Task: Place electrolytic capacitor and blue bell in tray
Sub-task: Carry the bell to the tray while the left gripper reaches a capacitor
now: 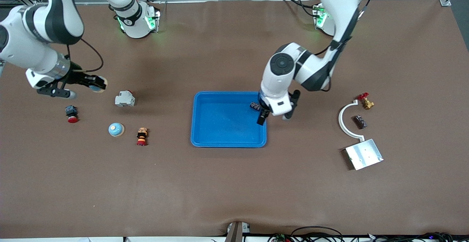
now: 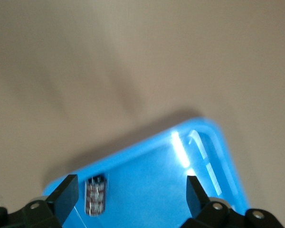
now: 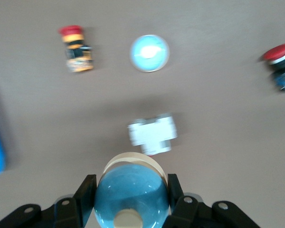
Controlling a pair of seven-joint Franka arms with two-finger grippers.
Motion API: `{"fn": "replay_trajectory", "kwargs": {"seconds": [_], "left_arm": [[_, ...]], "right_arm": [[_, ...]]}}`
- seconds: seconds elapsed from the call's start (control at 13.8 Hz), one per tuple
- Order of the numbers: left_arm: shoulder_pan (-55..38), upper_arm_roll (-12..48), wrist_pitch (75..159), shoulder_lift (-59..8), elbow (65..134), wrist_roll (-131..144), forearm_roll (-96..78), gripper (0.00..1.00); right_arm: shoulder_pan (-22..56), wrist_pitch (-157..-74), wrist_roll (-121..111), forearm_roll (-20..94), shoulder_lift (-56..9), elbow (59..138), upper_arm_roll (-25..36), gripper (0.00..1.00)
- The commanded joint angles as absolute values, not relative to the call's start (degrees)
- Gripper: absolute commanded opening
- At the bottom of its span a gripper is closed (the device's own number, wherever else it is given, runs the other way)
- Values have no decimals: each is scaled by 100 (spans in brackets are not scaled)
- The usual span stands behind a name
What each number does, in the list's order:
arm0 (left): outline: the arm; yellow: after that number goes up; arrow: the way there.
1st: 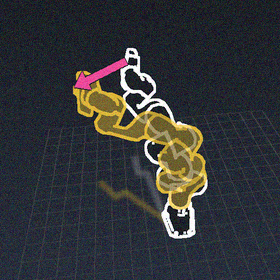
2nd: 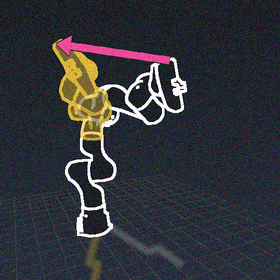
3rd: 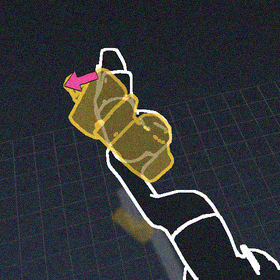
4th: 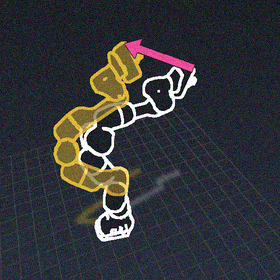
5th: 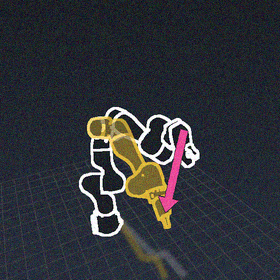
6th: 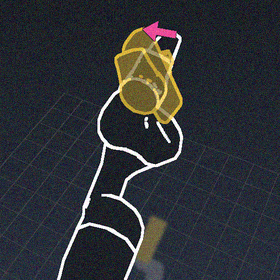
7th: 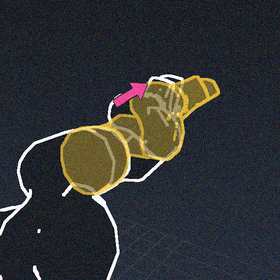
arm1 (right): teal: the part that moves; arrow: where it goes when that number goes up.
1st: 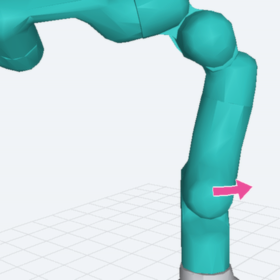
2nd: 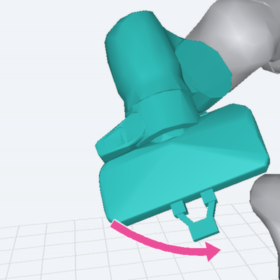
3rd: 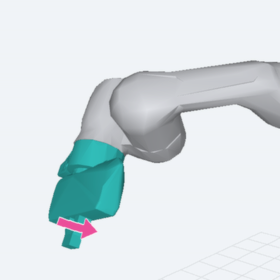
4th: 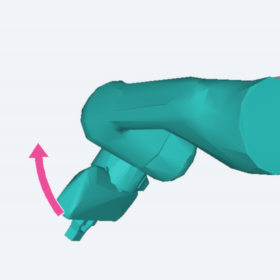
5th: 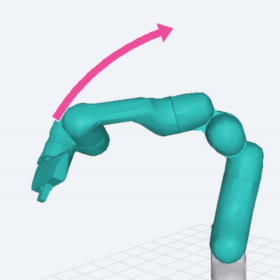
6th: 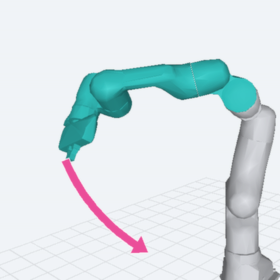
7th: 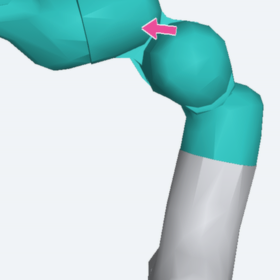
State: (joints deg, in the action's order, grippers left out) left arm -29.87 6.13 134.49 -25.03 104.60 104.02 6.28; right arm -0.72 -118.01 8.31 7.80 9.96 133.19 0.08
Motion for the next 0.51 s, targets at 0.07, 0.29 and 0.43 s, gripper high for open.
{"fn": "replay_trajectory", "kwargs": {"seconds": [0.07,0.29,0.43], "left_arm": [[-2226,685,12736,-1934,10626,9127,782,100],[-1620,677,12639,-1820,10915,8099,782,100],[-1171,668,12647,-1854,11091,7298,791,100]], "right_arm": [[1210,-12206,2947,914,1046,13386,0,0],[1984,-12742,4267,914,836,13386,0,0],[2424,-13006,4927,879,573,13351,0,0]]}}
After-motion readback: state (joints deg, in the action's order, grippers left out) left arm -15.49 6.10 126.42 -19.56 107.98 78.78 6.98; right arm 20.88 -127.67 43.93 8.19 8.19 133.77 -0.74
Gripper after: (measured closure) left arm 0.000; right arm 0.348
